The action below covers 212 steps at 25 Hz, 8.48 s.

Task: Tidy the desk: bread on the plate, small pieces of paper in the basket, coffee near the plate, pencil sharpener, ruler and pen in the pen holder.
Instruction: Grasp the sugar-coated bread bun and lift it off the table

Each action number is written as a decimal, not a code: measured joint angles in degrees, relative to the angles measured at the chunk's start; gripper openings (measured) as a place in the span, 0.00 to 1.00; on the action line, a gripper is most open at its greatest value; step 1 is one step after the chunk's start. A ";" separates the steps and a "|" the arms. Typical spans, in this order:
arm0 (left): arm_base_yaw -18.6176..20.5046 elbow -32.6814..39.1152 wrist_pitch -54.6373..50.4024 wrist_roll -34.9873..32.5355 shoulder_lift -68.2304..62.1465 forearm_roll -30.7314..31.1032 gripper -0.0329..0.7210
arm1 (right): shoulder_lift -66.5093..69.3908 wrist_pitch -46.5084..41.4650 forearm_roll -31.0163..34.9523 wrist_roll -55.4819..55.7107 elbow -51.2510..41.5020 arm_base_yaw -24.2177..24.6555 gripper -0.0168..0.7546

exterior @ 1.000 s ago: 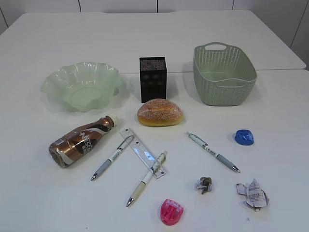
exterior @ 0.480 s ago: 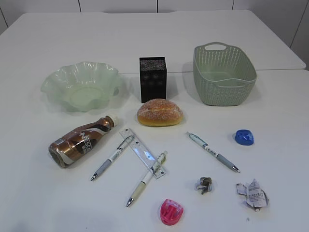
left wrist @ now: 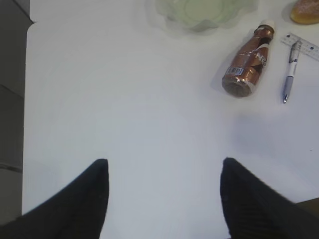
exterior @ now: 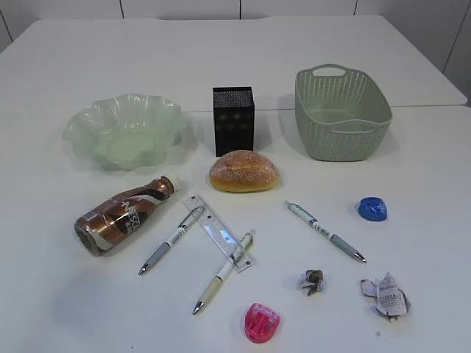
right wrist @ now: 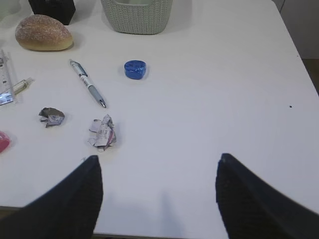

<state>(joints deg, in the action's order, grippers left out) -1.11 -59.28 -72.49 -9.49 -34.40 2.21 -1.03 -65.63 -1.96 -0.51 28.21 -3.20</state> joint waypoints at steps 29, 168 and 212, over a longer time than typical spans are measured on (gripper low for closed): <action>-2.46 -9.46 0.43 -2.85 -29.73 0.68 0.69 | 49.37 -5.84 4.62 -12.57 24.46 -0.25 0.74; -33.40 -47.29 36.87 -20.12 -99.76 0.23 0.72 | 94.88 -1.68 5.62 -4.77 52.82 -0.35 0.74; -33.40 -56.31 7.75 -17.70 -99.70 -10.92 0.32 | 94.88 -4.59 5.55 -4.77 56.02 -0.35 0.74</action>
<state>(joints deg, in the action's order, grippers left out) -34.52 -115.58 -64.73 -27.19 -134.10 -8.71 93.85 -70.22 3.59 -5.28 84.23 -3.55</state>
